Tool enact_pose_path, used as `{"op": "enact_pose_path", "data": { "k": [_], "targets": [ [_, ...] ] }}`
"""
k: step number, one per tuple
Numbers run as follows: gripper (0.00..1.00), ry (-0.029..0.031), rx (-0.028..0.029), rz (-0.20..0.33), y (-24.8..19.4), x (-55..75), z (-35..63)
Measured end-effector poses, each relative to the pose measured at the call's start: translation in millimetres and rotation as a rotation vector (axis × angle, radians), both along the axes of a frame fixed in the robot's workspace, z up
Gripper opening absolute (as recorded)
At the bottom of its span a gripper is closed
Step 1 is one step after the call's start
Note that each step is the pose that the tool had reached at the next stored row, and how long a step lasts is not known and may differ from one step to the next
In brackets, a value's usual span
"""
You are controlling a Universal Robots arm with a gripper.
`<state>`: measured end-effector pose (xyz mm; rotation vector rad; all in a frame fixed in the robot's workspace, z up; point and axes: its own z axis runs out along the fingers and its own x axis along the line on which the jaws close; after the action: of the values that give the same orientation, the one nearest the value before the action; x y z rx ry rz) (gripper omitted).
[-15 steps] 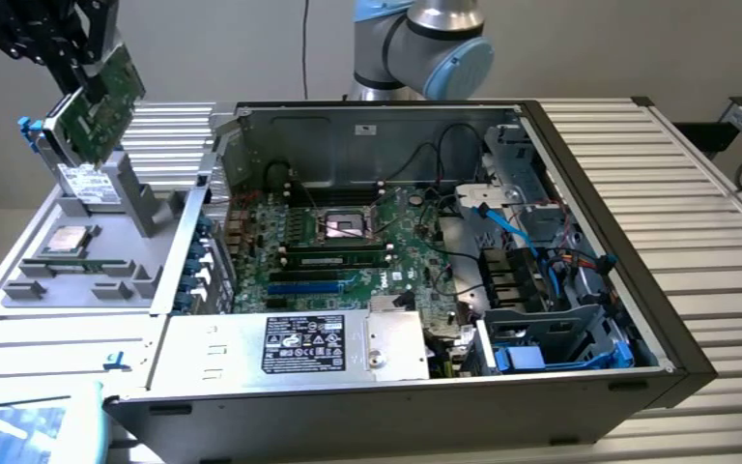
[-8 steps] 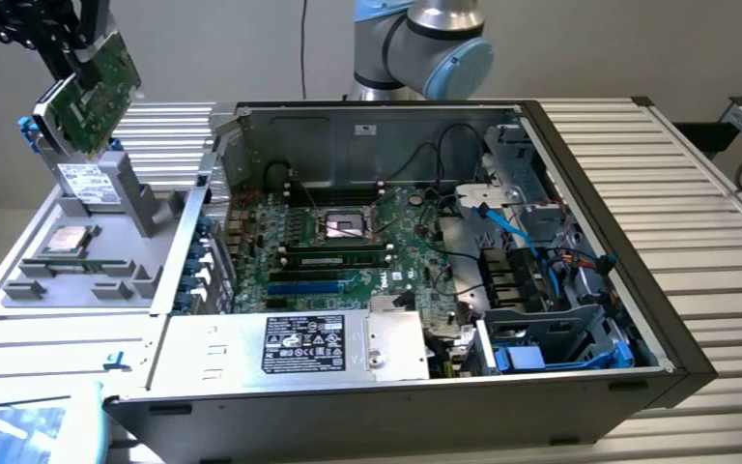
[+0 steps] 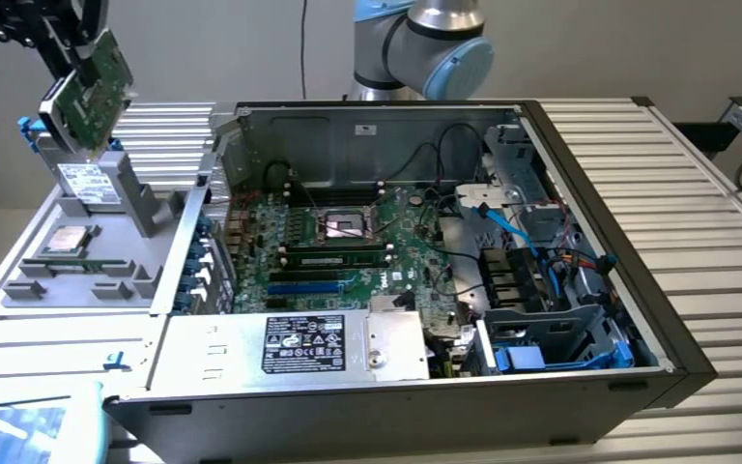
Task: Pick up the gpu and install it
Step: 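Pick up the gpu and move the gpu toward the slot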
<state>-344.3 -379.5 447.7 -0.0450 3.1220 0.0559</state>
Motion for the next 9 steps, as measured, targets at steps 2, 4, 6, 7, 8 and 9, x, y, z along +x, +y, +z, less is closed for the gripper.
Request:
{"op": "enact_pose_path", "data": {
  "k": [2, 4, 6, 7, 8, 9],
  "targets": [
    [0.27, 0.0, 0.0, 0.036, 0.0, 0.0, 0.7],
    [0.27, -0.0001, 0.0001, 0.072, 0.0, 0.0, 1.3],
    [0.27, -0.0001, 0.0001, 0.108, 0.0, 0.0, 1.9],
    [0.27, 0.0, 0.0, 0.126, 0.0, 0.1, 2.2],
    [0.27, -0.0001, 0.0001, 0.144, 0.0, 0.0, 2.4],
    [0.27, -0.0001, 0.0001, 0.16, 0.0, 0.0, 2.7]
  ]
}}
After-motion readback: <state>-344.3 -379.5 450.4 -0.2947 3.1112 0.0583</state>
